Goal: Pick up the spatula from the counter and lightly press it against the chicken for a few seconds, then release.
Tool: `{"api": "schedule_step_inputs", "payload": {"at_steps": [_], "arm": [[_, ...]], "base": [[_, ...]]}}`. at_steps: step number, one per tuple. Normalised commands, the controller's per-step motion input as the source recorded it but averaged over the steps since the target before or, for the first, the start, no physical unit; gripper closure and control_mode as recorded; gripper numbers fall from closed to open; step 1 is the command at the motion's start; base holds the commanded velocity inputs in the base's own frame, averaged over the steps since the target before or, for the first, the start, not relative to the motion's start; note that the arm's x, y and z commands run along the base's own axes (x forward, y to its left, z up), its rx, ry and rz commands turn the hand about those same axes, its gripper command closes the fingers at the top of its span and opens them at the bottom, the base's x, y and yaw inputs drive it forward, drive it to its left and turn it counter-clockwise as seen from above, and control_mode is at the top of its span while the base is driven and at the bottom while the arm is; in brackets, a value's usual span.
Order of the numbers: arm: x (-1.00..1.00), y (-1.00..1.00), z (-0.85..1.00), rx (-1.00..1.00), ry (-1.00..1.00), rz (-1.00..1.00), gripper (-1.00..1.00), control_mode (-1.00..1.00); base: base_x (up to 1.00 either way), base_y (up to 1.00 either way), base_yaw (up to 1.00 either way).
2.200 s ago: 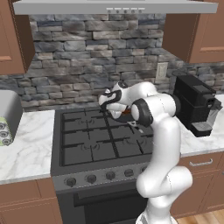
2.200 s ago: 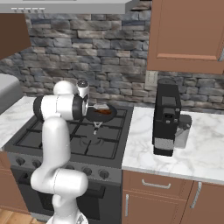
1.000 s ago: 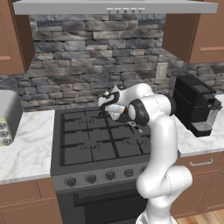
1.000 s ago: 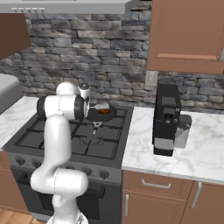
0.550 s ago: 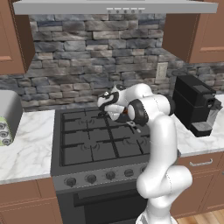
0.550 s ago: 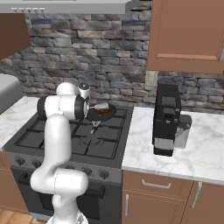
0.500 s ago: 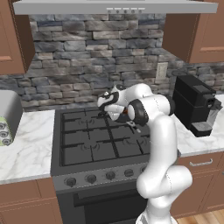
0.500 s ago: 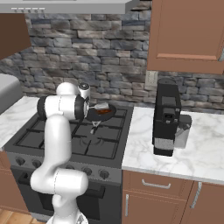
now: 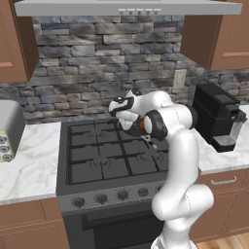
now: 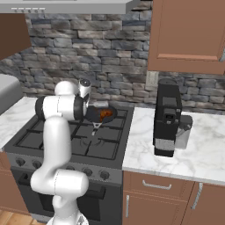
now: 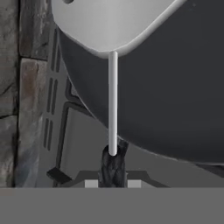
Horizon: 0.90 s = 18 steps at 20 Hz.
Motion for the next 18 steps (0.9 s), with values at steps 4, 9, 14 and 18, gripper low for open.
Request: {"api": "schedule_step_inputs", "payload": {"at_steps": [4, 9, 14, 18], "arm": [[-0.36, 0.0, 0.44, 0.06, -0.07, 0.0, 1.0, -1.0], [-0.6, 0.0, 0.2, 0.04, -0.15, 0.0, 1.0, -1.0], [-0.75, 0.0, 0.03, 0.0, -0.25, 0.0, 1.0, -1.0], [-0.76, 0.0, 0.26, 0.0, -0.25, 0.0, 1.0, -1.0]], "base": [[0.0, 0.0, 0.0], [0.0, 0.0, 0.0], [0.0, 0.0, 0.0], [0.0, 0.0, 0.0]]}}
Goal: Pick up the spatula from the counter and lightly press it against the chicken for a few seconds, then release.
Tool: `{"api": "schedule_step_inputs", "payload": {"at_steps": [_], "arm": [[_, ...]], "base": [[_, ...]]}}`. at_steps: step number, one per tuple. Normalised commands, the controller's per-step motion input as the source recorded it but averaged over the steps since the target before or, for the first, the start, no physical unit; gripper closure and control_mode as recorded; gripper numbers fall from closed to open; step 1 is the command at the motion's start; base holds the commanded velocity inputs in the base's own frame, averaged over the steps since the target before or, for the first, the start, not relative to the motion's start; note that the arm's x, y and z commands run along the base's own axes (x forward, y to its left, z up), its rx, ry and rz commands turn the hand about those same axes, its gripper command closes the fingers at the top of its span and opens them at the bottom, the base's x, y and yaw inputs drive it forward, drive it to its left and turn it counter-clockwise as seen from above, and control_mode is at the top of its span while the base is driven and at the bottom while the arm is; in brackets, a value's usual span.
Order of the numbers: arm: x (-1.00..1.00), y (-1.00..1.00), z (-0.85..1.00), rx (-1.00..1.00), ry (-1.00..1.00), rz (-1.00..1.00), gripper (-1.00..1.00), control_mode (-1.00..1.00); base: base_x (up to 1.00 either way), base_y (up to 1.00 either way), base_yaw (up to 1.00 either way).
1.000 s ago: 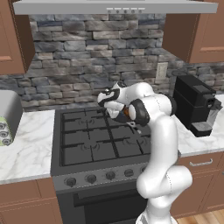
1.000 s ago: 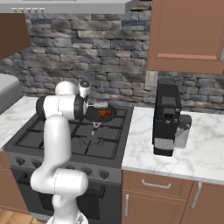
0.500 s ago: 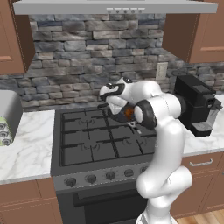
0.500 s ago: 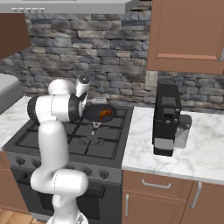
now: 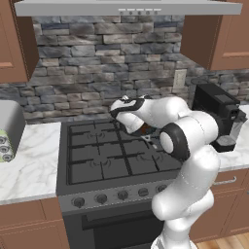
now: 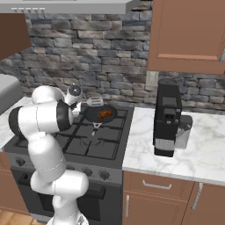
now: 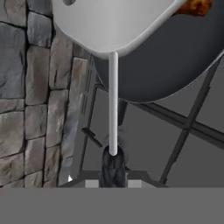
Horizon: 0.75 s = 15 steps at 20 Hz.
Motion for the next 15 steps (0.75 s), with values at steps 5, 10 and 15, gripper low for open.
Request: {"api": "schedule_step_inputs", "payload": {"at_steps": [5, 10, 15], "arm": [[-0.76, -0.05, 0.49, 0.0, -0.09, 0.0, 1.0, -1.0], [-0.75, -0.09, 0.44, 0.0, 0.0, 0.0, 1.0, -1.0], [-0.79, -0.12, 0.46, -0.05, 0.01, 0.0, 1.0, -1.0]], "base": [[0.0, 0.0, 0.0], [0.0, 0.0, 0.0], [0.0, 0.0, 0.0]]}}
